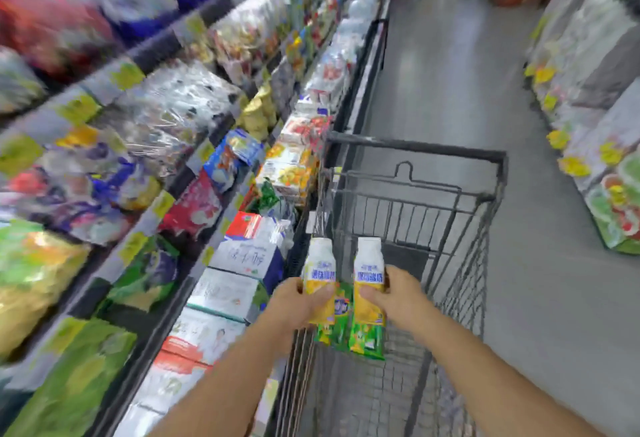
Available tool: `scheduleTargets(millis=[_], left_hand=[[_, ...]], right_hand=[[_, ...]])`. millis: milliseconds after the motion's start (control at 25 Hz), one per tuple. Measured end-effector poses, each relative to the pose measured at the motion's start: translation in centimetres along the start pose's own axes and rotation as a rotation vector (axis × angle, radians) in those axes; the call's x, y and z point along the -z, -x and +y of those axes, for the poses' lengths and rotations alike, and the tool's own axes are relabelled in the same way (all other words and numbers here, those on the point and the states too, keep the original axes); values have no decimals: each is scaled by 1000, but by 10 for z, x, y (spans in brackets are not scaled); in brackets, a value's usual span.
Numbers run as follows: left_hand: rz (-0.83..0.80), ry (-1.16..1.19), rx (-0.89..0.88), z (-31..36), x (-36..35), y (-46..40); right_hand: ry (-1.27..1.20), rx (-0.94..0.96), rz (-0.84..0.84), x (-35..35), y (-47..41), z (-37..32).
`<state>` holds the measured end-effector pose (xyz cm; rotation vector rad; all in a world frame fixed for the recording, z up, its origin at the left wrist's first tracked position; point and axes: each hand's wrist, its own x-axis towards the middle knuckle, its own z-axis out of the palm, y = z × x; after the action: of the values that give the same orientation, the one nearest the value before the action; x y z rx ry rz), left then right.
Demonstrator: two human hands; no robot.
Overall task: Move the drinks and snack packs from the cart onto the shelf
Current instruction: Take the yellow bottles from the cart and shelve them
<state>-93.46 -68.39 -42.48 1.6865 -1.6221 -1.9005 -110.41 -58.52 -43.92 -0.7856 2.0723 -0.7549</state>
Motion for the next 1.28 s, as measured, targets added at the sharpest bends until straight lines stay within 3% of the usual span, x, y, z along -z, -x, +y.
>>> scheduleTargets(millis=[280,560,1040,1280], left_hand=[[291,73,-243,39,61,138],[599,262,-308,1,115,294],[1235,477,-249,-226,236,636],[1360,475,-215,-348,286,777]], right_hand=[[54,443,-120,49,100,-114],[86,731,-368,5,205,-180],[212,1173,-845,-238,520,-260],[238,1282,-948,-353,690,-256]])
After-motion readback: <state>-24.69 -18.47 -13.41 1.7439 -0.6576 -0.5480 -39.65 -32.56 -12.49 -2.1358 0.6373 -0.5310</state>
